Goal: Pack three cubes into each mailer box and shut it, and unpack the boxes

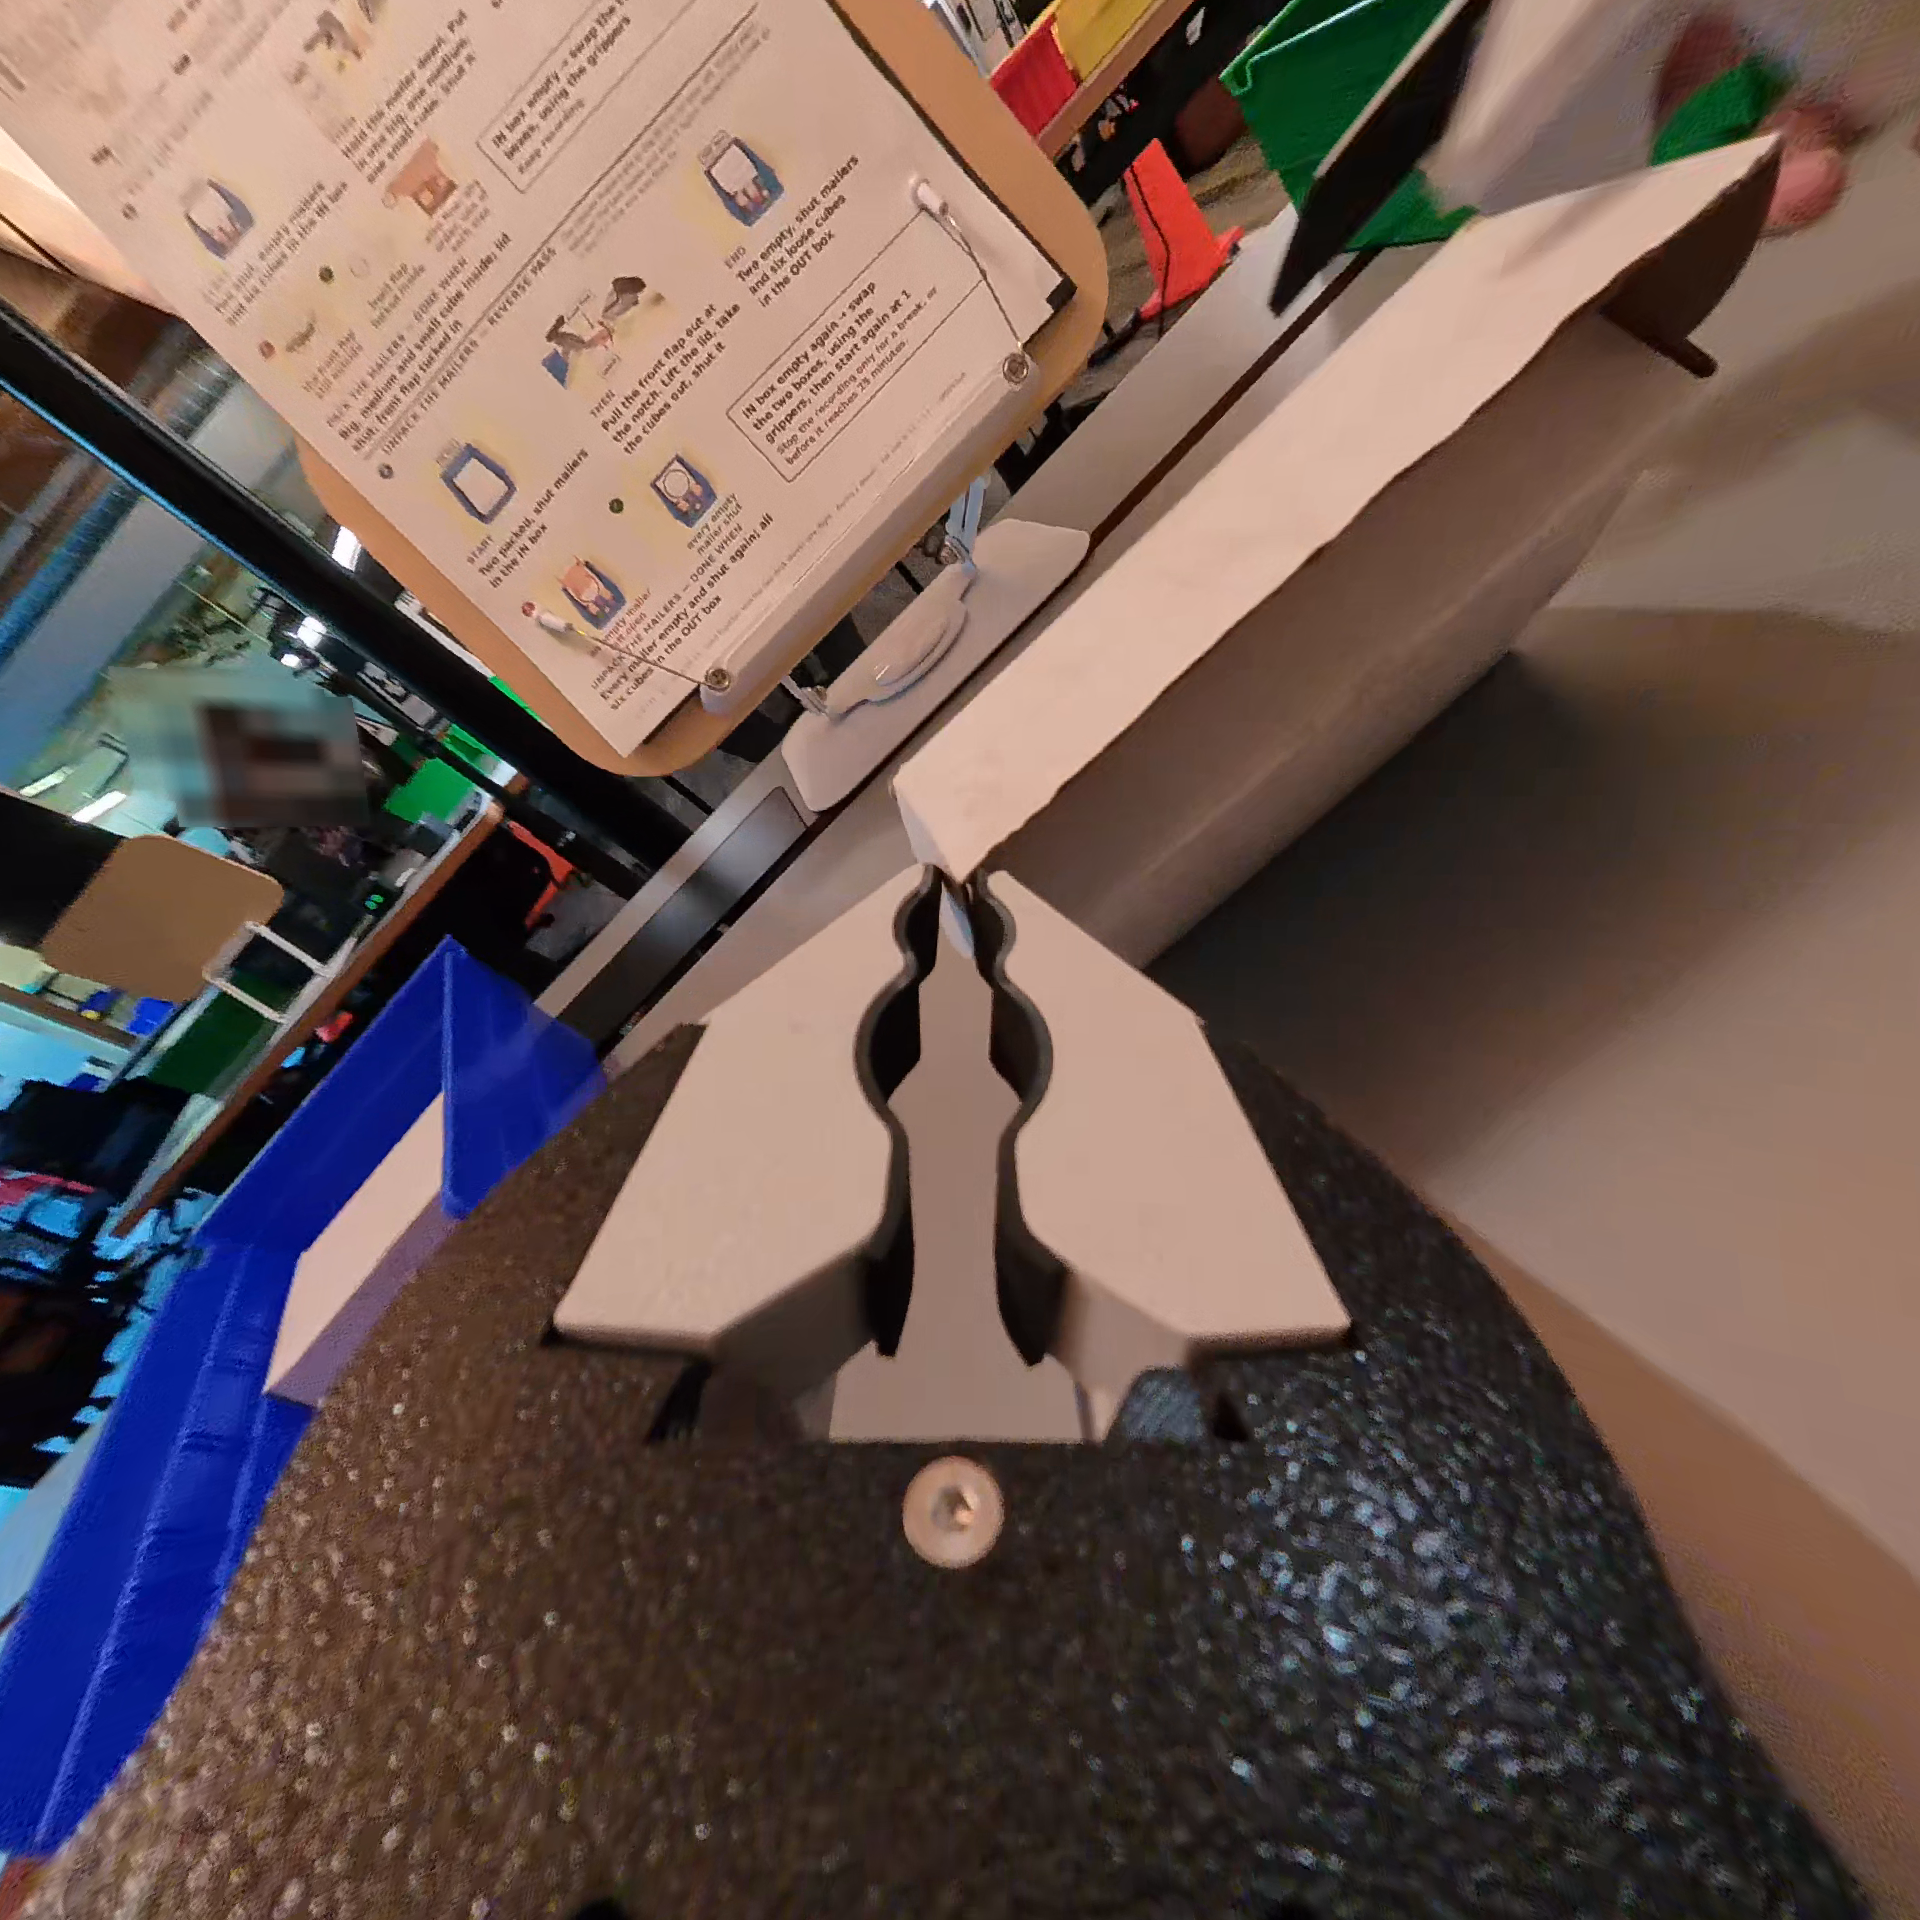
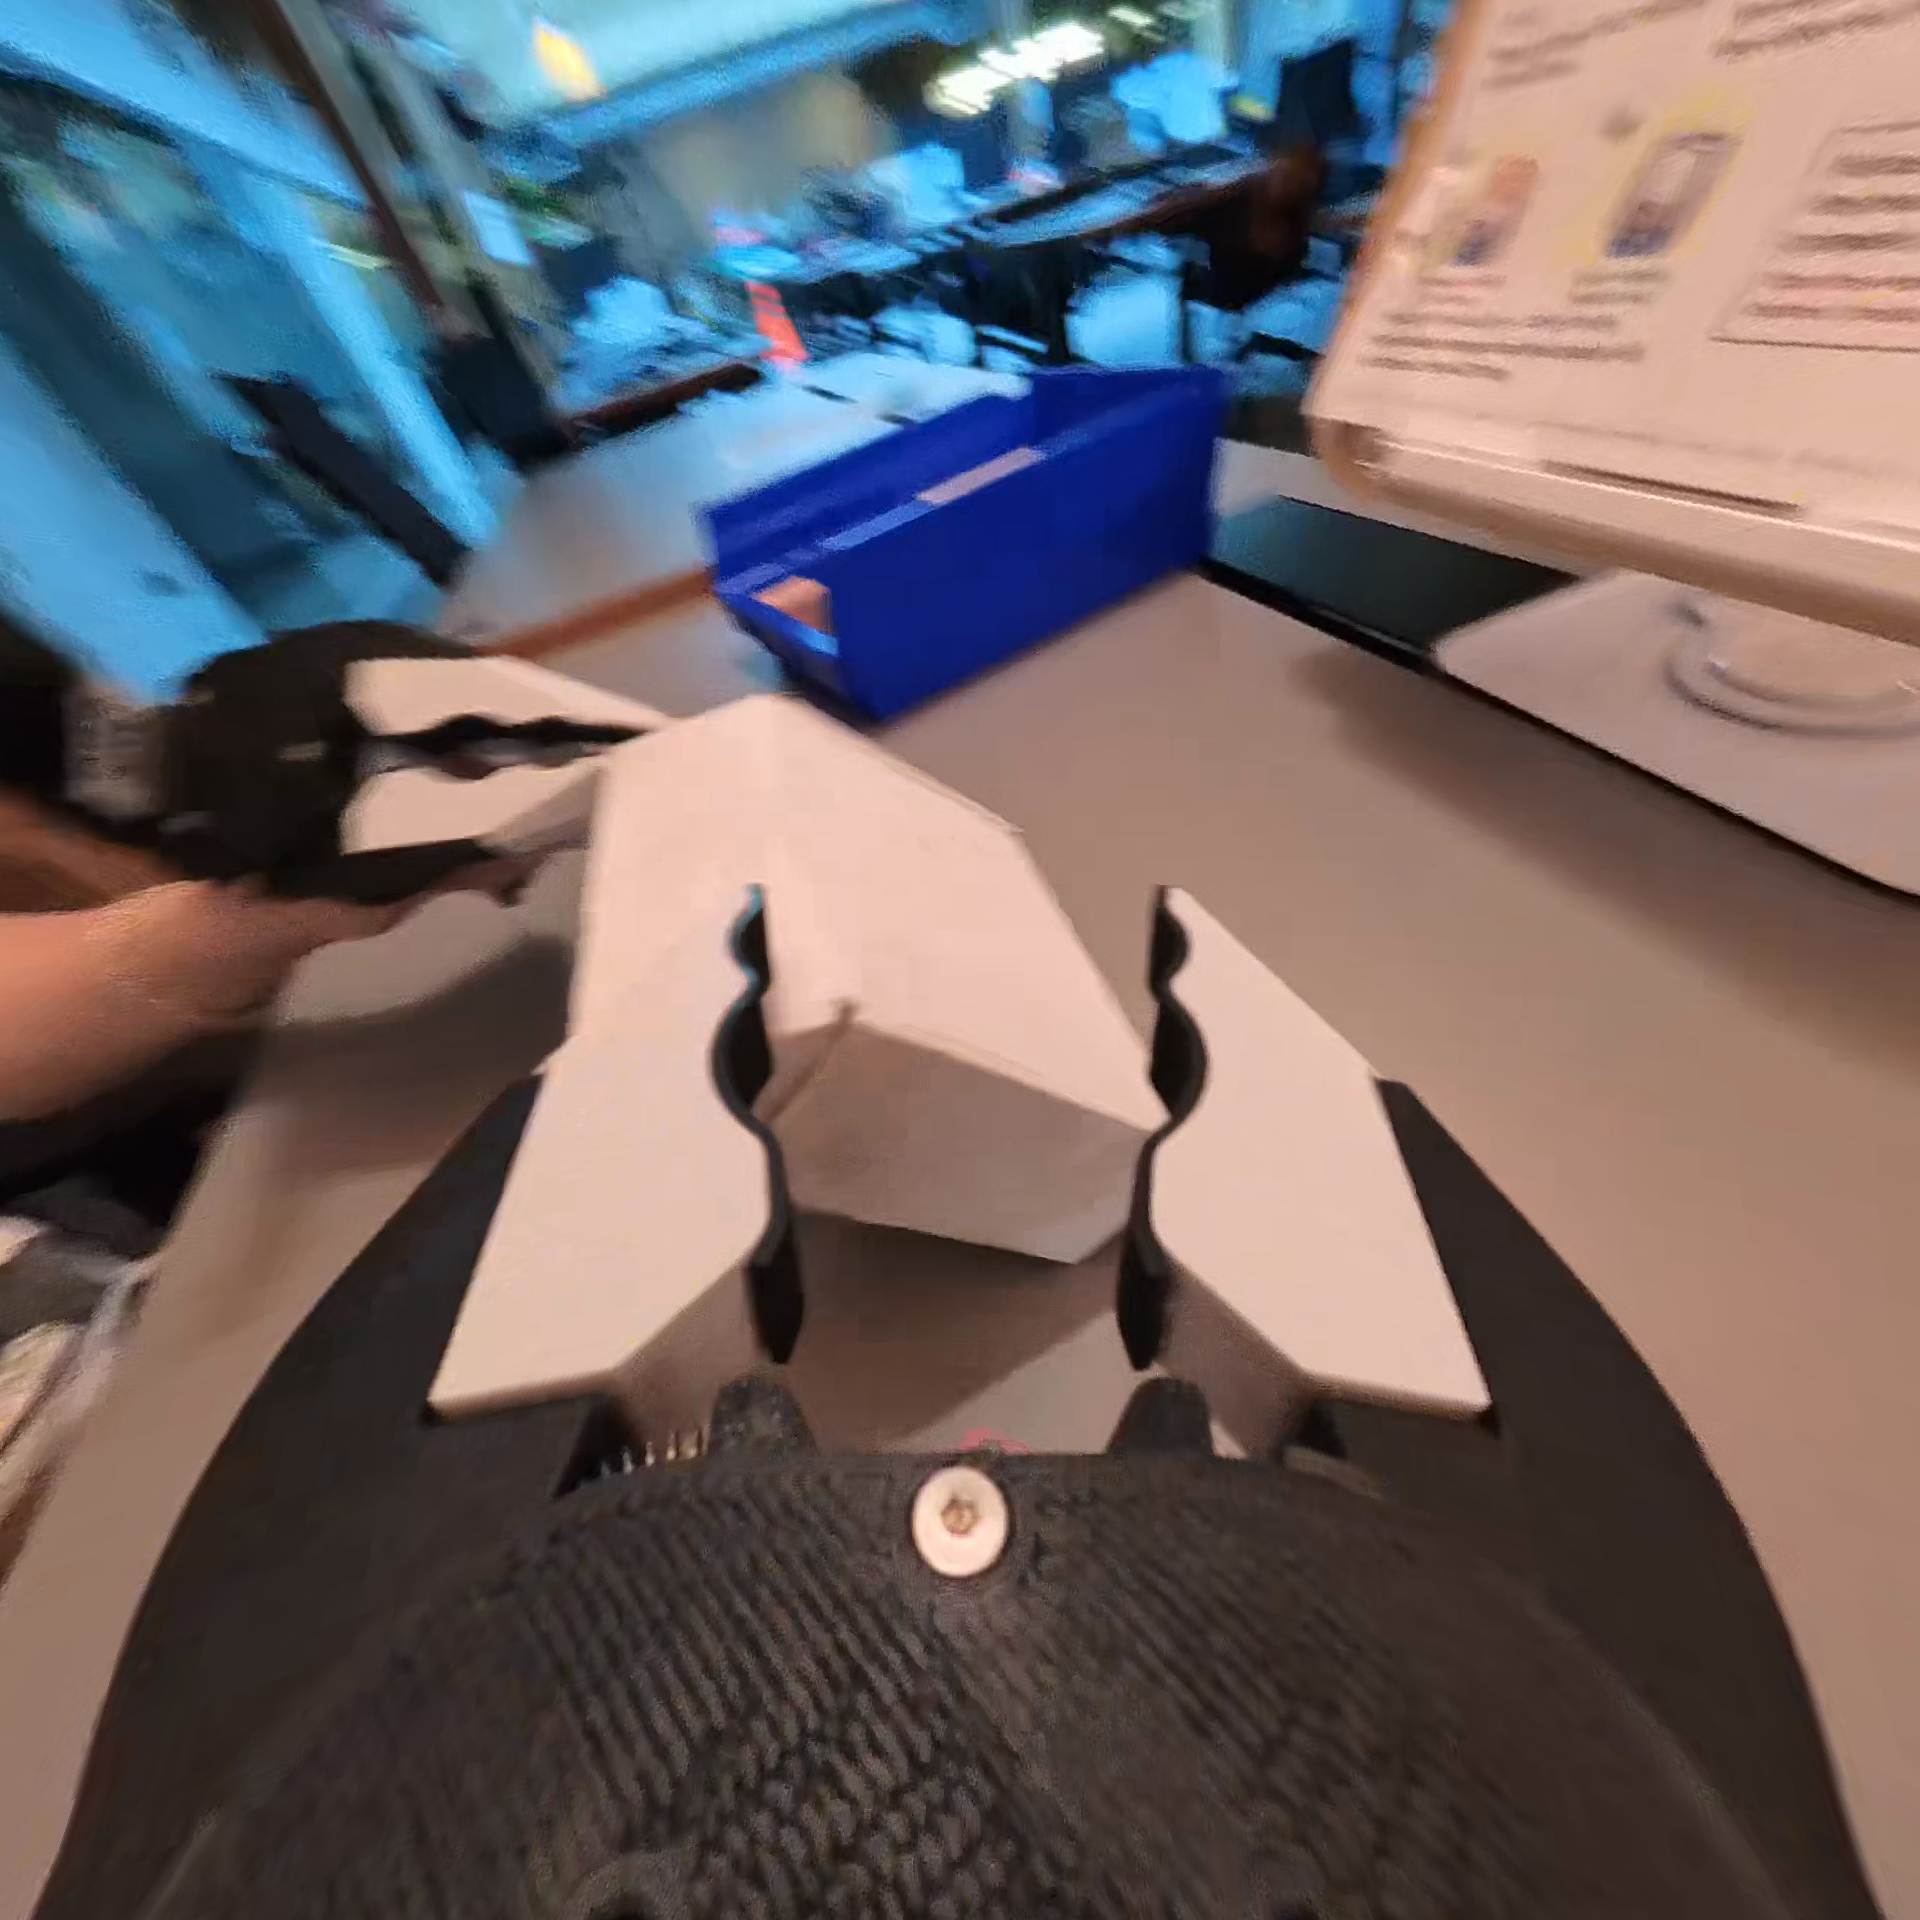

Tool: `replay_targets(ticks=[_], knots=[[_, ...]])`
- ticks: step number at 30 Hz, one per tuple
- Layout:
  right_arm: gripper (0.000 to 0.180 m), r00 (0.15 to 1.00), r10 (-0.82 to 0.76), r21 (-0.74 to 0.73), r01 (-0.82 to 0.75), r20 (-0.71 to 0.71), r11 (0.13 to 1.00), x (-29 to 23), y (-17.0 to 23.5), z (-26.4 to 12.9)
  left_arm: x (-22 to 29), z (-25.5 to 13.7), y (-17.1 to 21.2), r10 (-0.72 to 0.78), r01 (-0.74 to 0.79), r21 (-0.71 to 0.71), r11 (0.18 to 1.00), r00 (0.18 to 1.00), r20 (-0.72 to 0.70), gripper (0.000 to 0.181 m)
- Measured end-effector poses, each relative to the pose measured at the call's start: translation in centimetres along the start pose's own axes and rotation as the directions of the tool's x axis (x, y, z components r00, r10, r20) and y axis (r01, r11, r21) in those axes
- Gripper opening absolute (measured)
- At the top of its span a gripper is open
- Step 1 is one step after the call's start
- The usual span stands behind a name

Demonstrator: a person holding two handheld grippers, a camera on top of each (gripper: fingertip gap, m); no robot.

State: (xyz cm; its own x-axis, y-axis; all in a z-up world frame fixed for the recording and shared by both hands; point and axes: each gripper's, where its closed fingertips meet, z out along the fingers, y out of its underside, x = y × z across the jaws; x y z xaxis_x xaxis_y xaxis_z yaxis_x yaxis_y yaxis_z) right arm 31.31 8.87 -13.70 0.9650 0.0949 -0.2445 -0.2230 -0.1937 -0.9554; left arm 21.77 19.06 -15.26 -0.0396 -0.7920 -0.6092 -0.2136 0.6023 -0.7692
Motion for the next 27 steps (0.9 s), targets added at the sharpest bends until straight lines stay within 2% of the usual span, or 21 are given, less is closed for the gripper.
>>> replay_targets(ticks=[1,2,4,7,10,11,13,16,17,19,22,24,25,27], knots=[[0.086,0.997,-0.005,0.003,0.005,0.079,1.0,-1.2,0.3,-0.3,-0.2,0.4,-0.1,-0.017,0.017,-0.007,1.0,1.0,-0.014,0.003],[0.092,0.992,-0.021,-0.034,0.026,0.121,0.999,-1.8,1.1,-0.6,-0.4,0.7,-0.3,-0.042,0.042,-0.016,0.999,0.999,-0.032,0.003],[0.104,0.987,-0.094,-0.097,0.108,0.133,0.989,-2.3,2.3,-0.8,-0.7,1.3,-1.1,-0.092,0.091,-0.017,0.996,0.993,-0.076,0.002],[0.111,0.972,-0.212,-0.095,0.222,0.099,0.97,-2.4,2.3,-0.9,-1.2,2.4,-1.7,-0.089,0.083,-0.06,0.995,0.991,-0.102,0.001],[0.11,0.961,-0.276,-0.046,0.276,0.004,0.96,-1.3,0.6,-2.3,-1.3,3.8,-2.0,-0.099,0.084,-0.117,0.99,0.987,-0.13,0.0],[0.114,0.958,-0.286,-0.037,0.286,0.013,0.958,-1.5,0.5,-2.9,-1.3,4.2,-2.0,-0.107,0.087,-0.141,0.986,0.984,-0.14,0.0],[0.109,0.956,-0.293,-0.014,0.293,0.021,0.956,-1.7,0.6,-3.4,-1.3,4.8,-2.2,-0.141,0.112,-0.172,0.979,0.977,-0.162,0.0],[0.118,0.953,-0.303,-0.154,0.301,0.008,0.941,-0.3,4.0,-1.7,-1.1,5.8,-2.2,-0.182,0.141,-0.213,0.967,0.965,-0.189,0.0],[0.117,0.954,-0.301,-0.175,0.294,-0.01,0.939,0.4,4.7,-1.2,-1.1,6.1,-2.3,-0.185,0.142,-0.22,0.965,0.964,-0.192,0.0],[0.103,0.958,-0.284,-0.15,0.277,-0.024,0.949,1.0,5.1,-0.5,-1.0,6.5,-2.4,-0.196,0.147,-0.232,0.962,0.958,-0.207,0.0],[0.066,0.949,-0.291,-0.131,0.275,-0.121,0.952,2.7,4.9,-0.2,-1.0,6.7,-2.5,-0.217,0.163,-0.234,0.959,0.95,-0.226,0.0],[0.066,0.95,-0.29,-0.135,0.275,-0.113,0.952,2.6,4.9,-0.1,-0.9,6.9,-2.0,-0.218,0.156,-0.246,0.957,0.943,-0.252,0.005],[0.065,0.951,-0.291,-0.136,0.277,-0.106,0.951,2.5,5.0,0.0,-0.9,7.1,-1.6,-0.222,0.152,-0.265,0.952,0.94,-0.259,0.014],[0.065,0.955,-0.281,-0.138,0.267,-0.096,0.954,2.4,5.0,0.0,-0.8,7.5,-1.5,-0.22,0.145,-0.263,0.954,0.933,-0.284,0.01]])
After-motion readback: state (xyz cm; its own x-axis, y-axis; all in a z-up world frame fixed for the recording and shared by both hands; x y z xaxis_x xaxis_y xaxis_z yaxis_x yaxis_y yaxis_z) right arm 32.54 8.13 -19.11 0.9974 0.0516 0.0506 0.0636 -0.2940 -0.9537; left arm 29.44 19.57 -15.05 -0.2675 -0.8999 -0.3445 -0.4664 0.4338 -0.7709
